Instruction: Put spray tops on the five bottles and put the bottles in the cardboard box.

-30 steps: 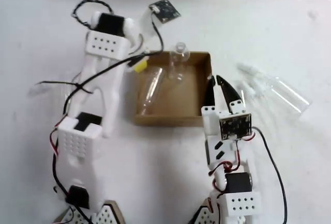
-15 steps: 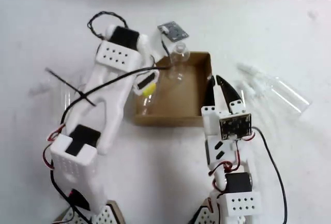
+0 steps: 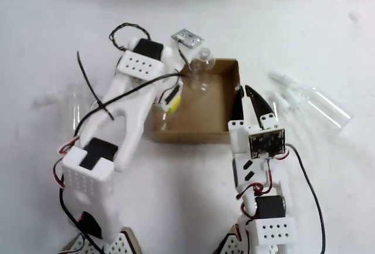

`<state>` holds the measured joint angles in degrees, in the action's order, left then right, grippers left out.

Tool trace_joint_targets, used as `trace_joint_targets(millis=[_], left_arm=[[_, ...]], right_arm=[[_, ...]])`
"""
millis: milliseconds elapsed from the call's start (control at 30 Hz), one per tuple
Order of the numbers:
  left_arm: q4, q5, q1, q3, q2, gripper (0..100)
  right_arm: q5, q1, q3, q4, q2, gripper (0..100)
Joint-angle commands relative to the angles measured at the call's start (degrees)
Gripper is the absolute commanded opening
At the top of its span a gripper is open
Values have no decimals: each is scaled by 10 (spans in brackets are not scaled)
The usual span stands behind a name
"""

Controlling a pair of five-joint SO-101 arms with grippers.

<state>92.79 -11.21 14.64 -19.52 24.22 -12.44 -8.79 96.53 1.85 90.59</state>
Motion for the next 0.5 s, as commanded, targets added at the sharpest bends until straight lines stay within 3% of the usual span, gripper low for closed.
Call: trace_joint_targets(millis=[0,300,467], left_arm=[[-5,7,38,1,-4,151],[-13,50,30,25,-2,150],[-64,54,30,84,-3,150]], right_arm=[[-5,-4,6,-15,-7,17],[-5,-4,6,-15,-7,17],[-5,-3,6,-15,-7,17]])
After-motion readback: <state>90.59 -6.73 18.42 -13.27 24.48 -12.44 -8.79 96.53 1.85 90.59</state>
